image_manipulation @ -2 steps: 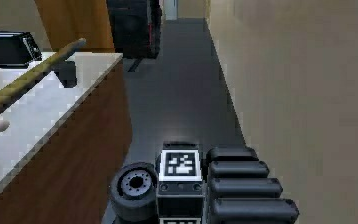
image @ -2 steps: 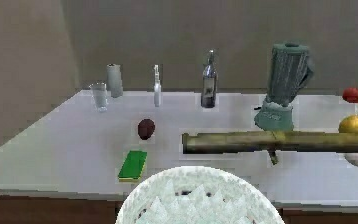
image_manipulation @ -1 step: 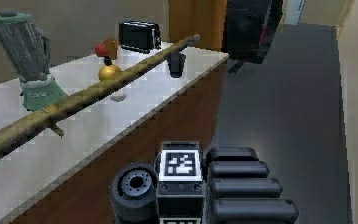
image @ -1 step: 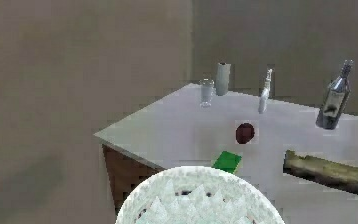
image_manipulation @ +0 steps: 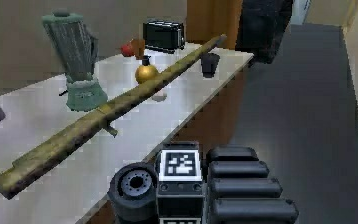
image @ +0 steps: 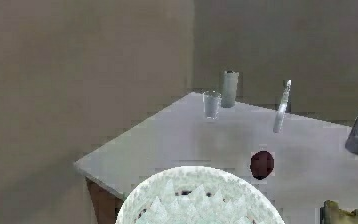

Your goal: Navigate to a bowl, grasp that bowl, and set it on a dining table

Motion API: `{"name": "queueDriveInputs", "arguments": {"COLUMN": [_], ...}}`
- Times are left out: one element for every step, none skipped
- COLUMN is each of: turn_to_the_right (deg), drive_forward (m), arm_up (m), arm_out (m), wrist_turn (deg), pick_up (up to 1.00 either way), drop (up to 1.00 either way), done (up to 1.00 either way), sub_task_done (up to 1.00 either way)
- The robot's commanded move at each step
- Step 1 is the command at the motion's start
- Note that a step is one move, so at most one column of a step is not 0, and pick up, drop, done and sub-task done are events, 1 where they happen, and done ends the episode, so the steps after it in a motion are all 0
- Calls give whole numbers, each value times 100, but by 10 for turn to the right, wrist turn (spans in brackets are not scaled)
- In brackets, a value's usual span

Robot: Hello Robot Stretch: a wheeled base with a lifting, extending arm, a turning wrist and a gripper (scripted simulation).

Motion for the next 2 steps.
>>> {"name": "queueDriveInputs", "arguments": {"turn_to_the_right": [450, 450], "drive_forward": [0, 0], "arm_up": [0, 0], "arm_out": [0, 0], "wrist_turn": [0, 0], "pick_up": [0, 0], "drop": [0, 0], "done": [0, 0], "sub_task_done": [0, 0]}}
